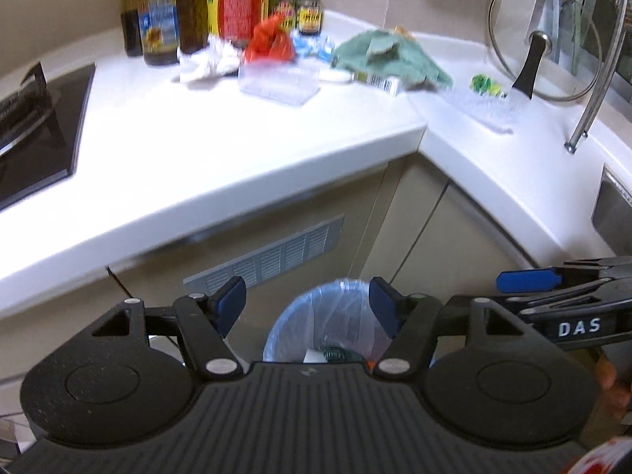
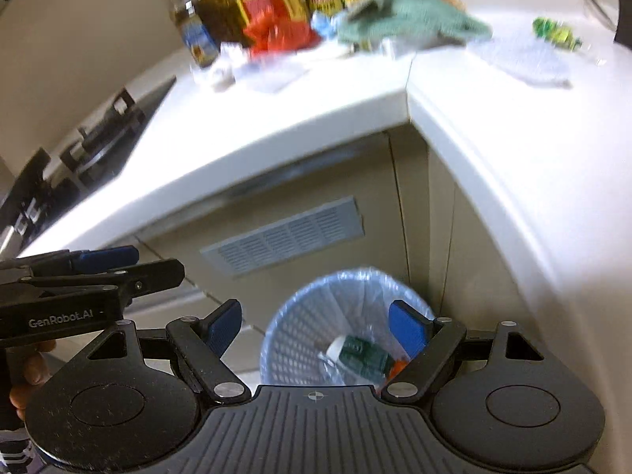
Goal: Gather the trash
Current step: 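Raise both open tools back toward the counter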
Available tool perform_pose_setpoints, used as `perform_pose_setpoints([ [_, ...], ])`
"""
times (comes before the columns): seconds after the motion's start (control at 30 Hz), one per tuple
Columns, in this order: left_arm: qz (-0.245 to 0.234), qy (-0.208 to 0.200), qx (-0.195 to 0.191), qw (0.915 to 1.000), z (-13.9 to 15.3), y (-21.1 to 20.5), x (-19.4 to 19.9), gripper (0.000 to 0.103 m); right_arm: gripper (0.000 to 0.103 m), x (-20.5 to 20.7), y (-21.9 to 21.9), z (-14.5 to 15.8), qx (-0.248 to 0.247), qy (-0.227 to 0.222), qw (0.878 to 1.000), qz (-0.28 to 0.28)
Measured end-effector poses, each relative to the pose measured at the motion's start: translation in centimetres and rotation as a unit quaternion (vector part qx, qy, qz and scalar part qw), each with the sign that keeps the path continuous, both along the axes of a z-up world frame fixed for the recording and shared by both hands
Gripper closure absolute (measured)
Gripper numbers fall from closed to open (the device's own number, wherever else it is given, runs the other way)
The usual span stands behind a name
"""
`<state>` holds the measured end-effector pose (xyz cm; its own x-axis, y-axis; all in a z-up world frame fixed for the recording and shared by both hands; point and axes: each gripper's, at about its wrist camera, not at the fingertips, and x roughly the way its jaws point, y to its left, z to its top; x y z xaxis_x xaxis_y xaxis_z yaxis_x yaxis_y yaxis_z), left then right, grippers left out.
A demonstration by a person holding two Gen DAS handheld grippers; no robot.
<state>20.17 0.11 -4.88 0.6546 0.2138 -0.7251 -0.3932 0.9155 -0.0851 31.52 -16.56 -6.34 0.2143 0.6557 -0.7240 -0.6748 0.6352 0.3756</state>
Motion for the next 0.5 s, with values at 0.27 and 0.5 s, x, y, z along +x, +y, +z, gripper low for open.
perform_pose_setpoints([
  [0.27,-0.011,-0.03,0.018,0.9993,2.7,0.2,0.7,0.036,0.022,0.4,-1.2,2.9,0.027,-0.023,0.999,-0.025],
  [0.5,-0.019,-0.049,0.031,0.9981,4.3,1.0,1.3,0.036,0.022,0.9,-2.1,4.6,0.04,-0.039,0.997,-0.046],
])
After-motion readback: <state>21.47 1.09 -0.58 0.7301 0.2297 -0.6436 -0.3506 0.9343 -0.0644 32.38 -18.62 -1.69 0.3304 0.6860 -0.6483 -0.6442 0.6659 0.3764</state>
